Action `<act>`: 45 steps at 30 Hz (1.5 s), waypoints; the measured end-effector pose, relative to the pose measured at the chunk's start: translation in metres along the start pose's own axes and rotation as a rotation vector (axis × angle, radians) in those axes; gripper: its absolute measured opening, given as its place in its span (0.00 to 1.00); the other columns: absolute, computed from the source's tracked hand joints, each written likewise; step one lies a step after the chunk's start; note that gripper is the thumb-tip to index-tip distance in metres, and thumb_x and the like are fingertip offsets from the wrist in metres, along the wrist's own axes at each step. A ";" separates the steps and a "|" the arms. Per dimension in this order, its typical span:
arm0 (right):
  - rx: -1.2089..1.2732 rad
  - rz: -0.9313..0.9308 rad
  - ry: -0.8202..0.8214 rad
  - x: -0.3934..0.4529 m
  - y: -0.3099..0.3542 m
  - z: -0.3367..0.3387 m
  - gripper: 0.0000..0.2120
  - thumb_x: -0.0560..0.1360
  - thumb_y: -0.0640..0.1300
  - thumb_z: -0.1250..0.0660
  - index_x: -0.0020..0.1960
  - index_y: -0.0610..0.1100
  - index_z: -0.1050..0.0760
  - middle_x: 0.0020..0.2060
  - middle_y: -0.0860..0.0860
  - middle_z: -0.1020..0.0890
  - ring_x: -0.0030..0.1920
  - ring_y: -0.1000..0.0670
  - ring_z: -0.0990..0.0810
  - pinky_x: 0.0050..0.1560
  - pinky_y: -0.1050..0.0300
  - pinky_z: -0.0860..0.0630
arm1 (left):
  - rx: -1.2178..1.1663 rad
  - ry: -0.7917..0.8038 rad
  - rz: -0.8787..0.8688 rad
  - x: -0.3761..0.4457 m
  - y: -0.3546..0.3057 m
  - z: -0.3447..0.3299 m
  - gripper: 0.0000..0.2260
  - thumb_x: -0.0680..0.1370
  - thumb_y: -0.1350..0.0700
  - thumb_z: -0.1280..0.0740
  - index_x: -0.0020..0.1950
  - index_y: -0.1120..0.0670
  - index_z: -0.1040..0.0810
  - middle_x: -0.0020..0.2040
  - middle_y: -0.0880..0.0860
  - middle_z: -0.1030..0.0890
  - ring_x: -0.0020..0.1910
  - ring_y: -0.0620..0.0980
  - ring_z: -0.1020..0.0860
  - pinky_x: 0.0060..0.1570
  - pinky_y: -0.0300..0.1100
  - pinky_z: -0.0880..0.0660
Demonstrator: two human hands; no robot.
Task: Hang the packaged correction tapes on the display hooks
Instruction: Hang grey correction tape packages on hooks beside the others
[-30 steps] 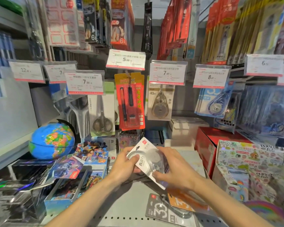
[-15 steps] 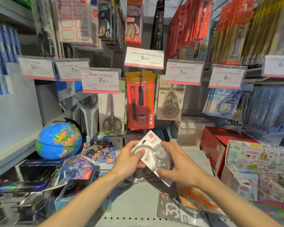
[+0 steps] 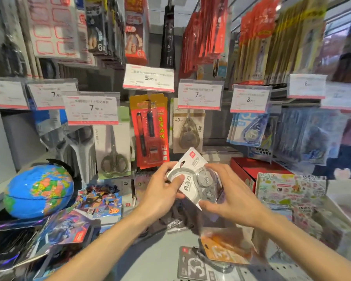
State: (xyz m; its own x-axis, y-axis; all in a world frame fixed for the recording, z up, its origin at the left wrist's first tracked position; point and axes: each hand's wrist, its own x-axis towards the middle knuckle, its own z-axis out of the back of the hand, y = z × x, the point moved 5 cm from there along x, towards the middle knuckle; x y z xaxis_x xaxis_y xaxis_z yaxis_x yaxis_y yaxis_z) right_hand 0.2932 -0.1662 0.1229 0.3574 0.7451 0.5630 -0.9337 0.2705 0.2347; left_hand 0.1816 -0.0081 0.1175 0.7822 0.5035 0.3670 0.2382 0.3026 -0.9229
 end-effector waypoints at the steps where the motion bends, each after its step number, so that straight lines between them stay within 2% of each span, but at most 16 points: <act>1: -0.003 0.007 -0.014 0.000 -0.005 0.008 0.42 0.66 0.66 0.29 0.74 0.59 0.44 0.67 0.60 0.34 0.66 0.59 0.32 0.64 0.56 0.29 | 0.002 0.000 -0.013 0.002 -0.006 -0.007 0.11 0.82 0.63 0.35 0.62 0.51 0.24 0.52 0.50 0.15 0.43 0.45 0.14 0.38 0.41 0.17; 7: 0.032 0.067 -0.098 -0.002 -0.041 0.056 0.42 0.65 0.64 0.29 0.74 0.54 0.41 0.66 0.57 0.33 0.66 0.56 0.32 0.66 0.55 0.31 | 0.045 -0.033 -0.102 0.015 -0.043 -0.056 0.11 0.82 0.63 0.35 0.63 0.53 0.25 0.49 0.50 0.15 0.38 0.41 0.16 0.35 0.36 0.20; 13: 0.048 0.063 -0.180 -0.004 -0.088 0.090 0.45 0.64 0.66 0.28 0.75 0.53 0.41 0.67 0.58 0.33 0.68 0.57 0.34 0.69 0.57 0.34 | 0.213 -0.090 -0.168 0.037 -0.069 -0.103 0.12 0.81 0.59 0.33 0.63 0.48 0.24 0.47 0.49 0.14 0.36 0.48 0.16 0.35 0.43 0.19; 16: 0.062 0.081 -0.226 -0.005 -0.101 0.098 0.44 0.64 0.64 0.28 0.75 0.52 0.40 0.66 0.57 0.32 0.67 0.57 0.33 0.68 0.58 0.33 | 0.279 -0.104 -0.198 0.040 -0.079 -0.118 0.13 0.81 0.57 0.33 0.65 0.47 0.24 0.49 0.49 0.14 0.37 0.50 0.14 0.43 0.48 0.17; 18: 0.073 0.086 -0.247 -0.006 -0.107 0.102 0.44 0.64 0.64 0.27 0.74 0.52 0.39 0.66 0.57 0.32 0.66 0.56 0.32 0.66 0.58 0.32 | 0.450 -0.141 -0.261 0.039 -0.088 -0.124 0.13 0.81 0.54 0.33 0.66 0.46 0.24 0.51 0.46 0.15 0.37 0.45 0.16 0.45 0.42 0.19; 19: 0.071 0.084 -0.257 -0.007 -0.111 0.104 0.43 0.65 0.63 0.27 0.74 0.51 0.39 0.65 0.56 0.32 0.66 0.55 0.32 0.65 0.59 0.32 | 0.570 -0.174 -0.307 0.037 -0.093 -0.125 0.15 0.81 0.52 0.32 0.67 0.46 0.25 0.54 0.43 0.16 0.40 0.43 0.17 0.46 0.40 0.21; 21: 0.068 0.071 -0.289 -0.009 -0.117 0.109 0.43 0.65 0.61 0.25 0.74 0.51 0.40 0.65 0.54 0.31 0.65 0.54 0.31 0.63 0.60 0.32 | 0.824 -0.242 -0.428 0.034 -0.104 -0.125 0.18 0.81 0.49 0.33 0.70 0.47 0.27 0.60 0.42 0.21 0.51 0.41 0.21 0.52 0.42 0.24; 22: 0.075 0.062 -0.307 -0.009 -0.121 0.112 0.42 0.65 0.60 0.25 0.73 0.52 0.40 0.64 0.54 0.31 0.64 0.53 0.30 0.62 0.59 0.31 | 0.936 -0.268 -0.495 0.031 -0.110 -0.123 0.18 0.81 0.48 0.33 0.71 0.47 0.28 0.62 0.44 0.24 0.51 0.43 0.22 0.52 0.44 0.23; 24: 0.085 0.037 -0.324 -0.009 -0.126 0.116 0.41 0.65 0.61 0.25 0.72 0.54 0.41 0.63 0.54 0.32 0.63 0.52 0.30 0.63 0.54 0.28 | 1.128 -0.309 -0.643 0.027 -0.122 -0.117 0.18 0.80 0.48 0.33 0.69 0.50 0.28 0.60 0.48 0.26 0.46 0.46 0.23 0.42 0.48 0.20; 27: 0.068 -0.011 -0.325 -0.005 -0.129 0.118 0.43 0.65 0.64 0.27 0.73 0.53 0.41 0.63 0.54 0.32 0.64 0.51 0.30 0.63 0.47 0.27 | 1.300 -0.387 -0.858 0.024 -0.147 -0.108 0.18 0.76 0.54 0.28 0.64 0.57 0.24 0.58 0.56 0.23 0.47 0.53 0.21 0.31 0.48 0.20; 29: 0.062 -0.030 -0.322 -0.001 -0.128 0.118 0.44 0.65 0.65 0.29 0.74 0.52 0.41 0.63 0.53 0.33 0.64 0.50 0.31 0.63 0.45 0.27 | 1.398 -0.425 -0.960 0.028 -0.160 -0.104 0.18 0.74 0.56 0.26 0.61 0.59 0.22 0.58 0.58 0.22 0.49 0.56 0.22 0.33 0.48 0.21; 32: 0.054 -0.042 -0.331 0.005 -0.122 0.118 0.44 0.66 0.64 0.29 0.75 0.51 0.42 0.64 0.52 0.33 0.65 0.49 0.31 0.63 0.44 0.27 | 1.536 -0.433 -1.014 0.042 -0.173 -0.099 0.19 0.72 0.57 0.25 0.61 0.60 0.23 0.61 0.61 0.23 0.50 0.59 0.24 0.42 0.50 0.23; 37: 0.053 -0.054 -0.346 0.007 -0.116 0.116 0.44 0.67 0.63 0.27 0.75 0.52 0.43 0.64 0.51 0.33 0.65 0.48 0.31 0.64 0.44 0.27 | 1.579 -0.369 -1.069 0.053 -0.187 -0.096 0.15 0.77 0.56 0.30 0.62 0.59 0.23 0.61 0.59 0.21 0.53 0.60 0.24 0.44 0.52 0.25; 41: 0.047 -0.072 -0.383 0.010 -0.109 0.113 0.44 0.67 0.62 0.27 0.75 0.51 0.43 0.65 0.51 0.33 0.66 0.49 0.32 0.65 0.46 0.28 | 1.399 -0.304 -1.093 0.049 -0.195 -0.087 0.13 0.83 0.52 0.38 0.62 0.58 0.22 0.60 0.54 0.19 0.55 0.57 0.23 0.51 0.51 0.24; 43: 0.043 -0.078 -0.416 0.014 -0.103 0.111 0.44 0.67 0.63 0.27 0.75 0.48 0.42 0.64 0.49 0.33 0.65 0.48 0.32 0.65 0.48 0.28 | 1.323 -0.287 -1.054 0.049 -0.199 -0.084 0.14 0.84 0.51 0.40 0.64 0.58 0.23 0.59 0.53 0.19 0.56 0.55 0.24 0.56 0.48 0.26; 45: 0.052 -0.089 -0.440 0.019 -0.095 0.110 0.44 0.68 0.64 0.28 0.75 0.48 0.43 0.64 0.49 0.33 0.65 0.48 0.32 0.65 0.48 0.28 | 1.294 -0.293 -1.036 0.049 -0.203 -0.084 0.14 0.84 0.51 0.40 0.64 0.57 0.23 0.58 0.53 0.19 0.56 0.54 0.24 0.56 0.46 0.27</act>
State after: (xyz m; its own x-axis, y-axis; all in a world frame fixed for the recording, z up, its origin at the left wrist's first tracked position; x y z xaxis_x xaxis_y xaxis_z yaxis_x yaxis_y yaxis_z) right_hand 0.3909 -0.2446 0.1982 0.4223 0.3869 0.8197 -0.9005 0.2826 0.3305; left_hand 0.2197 -0.1124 0.3128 0.4487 -0.2414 0.8605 -0.1655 0.9237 0.3454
